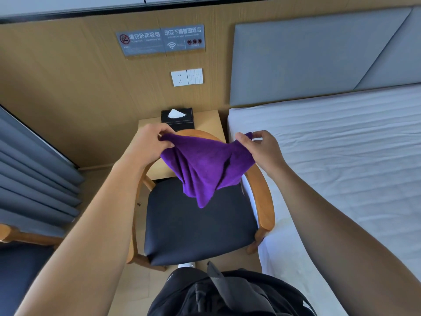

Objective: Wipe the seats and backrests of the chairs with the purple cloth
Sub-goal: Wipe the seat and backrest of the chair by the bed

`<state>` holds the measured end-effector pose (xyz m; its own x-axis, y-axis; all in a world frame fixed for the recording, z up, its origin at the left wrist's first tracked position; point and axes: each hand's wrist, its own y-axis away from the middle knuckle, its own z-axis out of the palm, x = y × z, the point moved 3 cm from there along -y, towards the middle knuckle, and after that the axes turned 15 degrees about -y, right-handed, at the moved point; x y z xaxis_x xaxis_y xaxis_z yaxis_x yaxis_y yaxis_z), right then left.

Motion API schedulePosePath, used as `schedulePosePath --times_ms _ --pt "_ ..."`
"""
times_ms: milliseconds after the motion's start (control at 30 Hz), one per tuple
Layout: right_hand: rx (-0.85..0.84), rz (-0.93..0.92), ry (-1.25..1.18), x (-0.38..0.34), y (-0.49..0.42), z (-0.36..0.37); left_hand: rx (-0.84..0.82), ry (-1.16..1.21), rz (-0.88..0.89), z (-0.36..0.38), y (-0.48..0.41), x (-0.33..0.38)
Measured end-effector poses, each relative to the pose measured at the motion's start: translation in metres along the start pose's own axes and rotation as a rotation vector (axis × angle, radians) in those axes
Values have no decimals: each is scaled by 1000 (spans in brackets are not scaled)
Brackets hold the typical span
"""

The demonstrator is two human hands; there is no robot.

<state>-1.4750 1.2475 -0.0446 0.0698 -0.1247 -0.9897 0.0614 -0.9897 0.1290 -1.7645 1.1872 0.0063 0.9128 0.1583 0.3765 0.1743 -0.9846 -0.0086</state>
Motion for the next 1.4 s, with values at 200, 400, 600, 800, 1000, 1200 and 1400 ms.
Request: schedulePosePath --times_ms 200,400,600,800,1000,1200,1400 --pt "67 -189 160 -10 3 -3 68 -33 -39 -12 5 -7" --pt "-232 -189 407 -14 2 10 83 -48 -84 -16 6 -14" --pt "-265 -247 636 -5 3 13 6 -132 -104 -14 7 -19" --pt "-199 -211 554 -3 7 24 -45 -54 -58 -8 15 3" --pt "-238 -68 395 -8 13 52 -82 17 -82 18 14 43" --pt "-335 -111 340 -14 18 62 -86 20 -72 35 13 64" --pt "-560 -36 112 -16 28 53 -298 289 -53 35 18 69"
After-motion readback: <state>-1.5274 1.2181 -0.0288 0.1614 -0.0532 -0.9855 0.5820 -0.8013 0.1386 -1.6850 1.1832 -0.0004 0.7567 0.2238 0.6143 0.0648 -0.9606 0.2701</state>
